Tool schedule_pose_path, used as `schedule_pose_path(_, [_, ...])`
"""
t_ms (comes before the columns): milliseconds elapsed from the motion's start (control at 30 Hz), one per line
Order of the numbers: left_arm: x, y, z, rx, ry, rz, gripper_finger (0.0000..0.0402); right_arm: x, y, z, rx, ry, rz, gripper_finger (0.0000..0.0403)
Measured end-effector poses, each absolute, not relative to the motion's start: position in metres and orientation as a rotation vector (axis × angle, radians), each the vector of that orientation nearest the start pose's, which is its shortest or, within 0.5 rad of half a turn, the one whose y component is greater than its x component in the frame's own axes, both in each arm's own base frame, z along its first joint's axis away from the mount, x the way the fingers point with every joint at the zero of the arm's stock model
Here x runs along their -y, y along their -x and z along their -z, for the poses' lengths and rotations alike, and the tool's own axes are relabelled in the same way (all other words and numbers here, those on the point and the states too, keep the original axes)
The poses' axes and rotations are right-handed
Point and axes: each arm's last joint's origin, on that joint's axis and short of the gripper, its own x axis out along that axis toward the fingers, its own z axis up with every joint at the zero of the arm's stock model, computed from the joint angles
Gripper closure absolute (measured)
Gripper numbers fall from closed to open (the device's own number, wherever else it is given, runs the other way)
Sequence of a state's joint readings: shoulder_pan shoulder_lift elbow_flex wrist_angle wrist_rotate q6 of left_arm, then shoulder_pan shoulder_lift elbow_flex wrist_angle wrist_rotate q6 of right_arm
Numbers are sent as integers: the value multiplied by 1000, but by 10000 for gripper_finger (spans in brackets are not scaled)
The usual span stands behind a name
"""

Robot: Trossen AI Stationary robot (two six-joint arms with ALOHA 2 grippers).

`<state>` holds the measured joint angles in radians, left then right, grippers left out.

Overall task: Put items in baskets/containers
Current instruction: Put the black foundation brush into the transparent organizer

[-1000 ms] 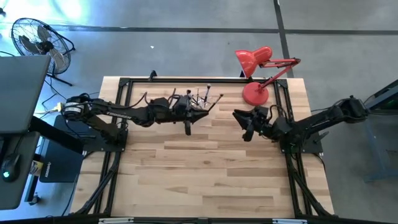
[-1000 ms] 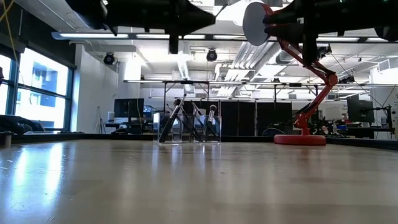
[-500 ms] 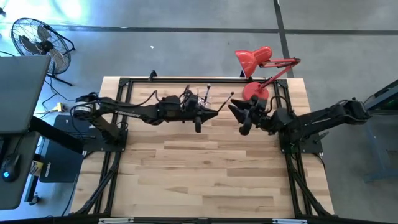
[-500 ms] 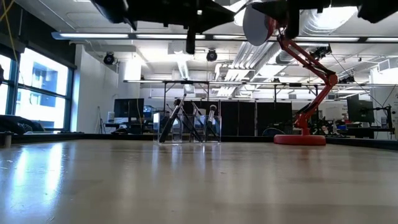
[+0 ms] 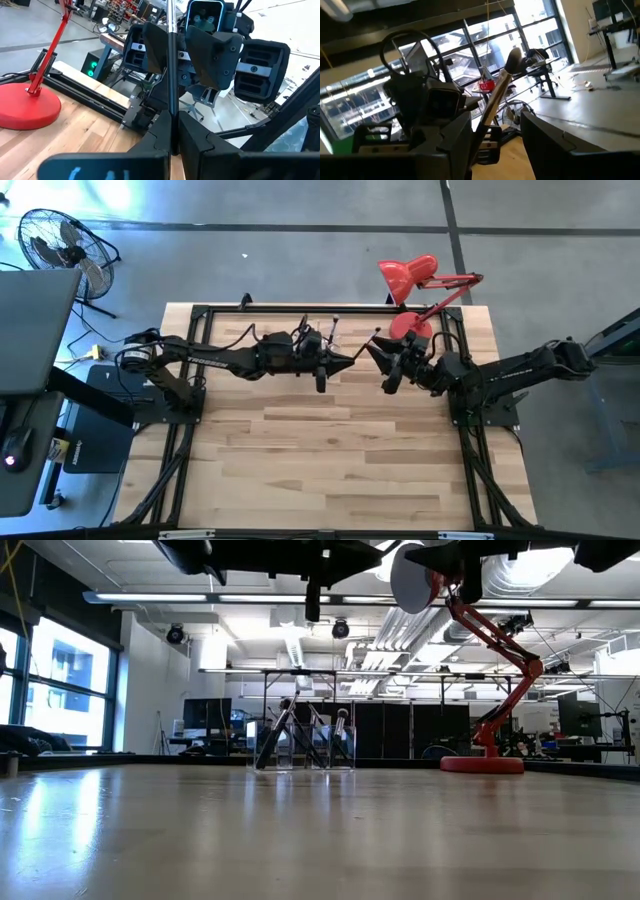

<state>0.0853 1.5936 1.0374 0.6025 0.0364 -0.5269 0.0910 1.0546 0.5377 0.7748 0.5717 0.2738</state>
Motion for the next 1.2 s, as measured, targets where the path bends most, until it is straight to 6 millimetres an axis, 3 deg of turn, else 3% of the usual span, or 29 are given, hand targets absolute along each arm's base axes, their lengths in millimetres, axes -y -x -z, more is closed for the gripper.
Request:
schedule_pose_path(367, [-29,-361,-294,55,556,-21,392,8,-223,-288,367,-583,372,246])
schedule_pose_path(800, [-28,-361,-293,39,578,3,392,14,-224,-289,368,-615,299,286])
schedule_pose_path(1200, [-28,-361,-290,10,576,-2,392,12,-224,-290,353,-563,266,385])
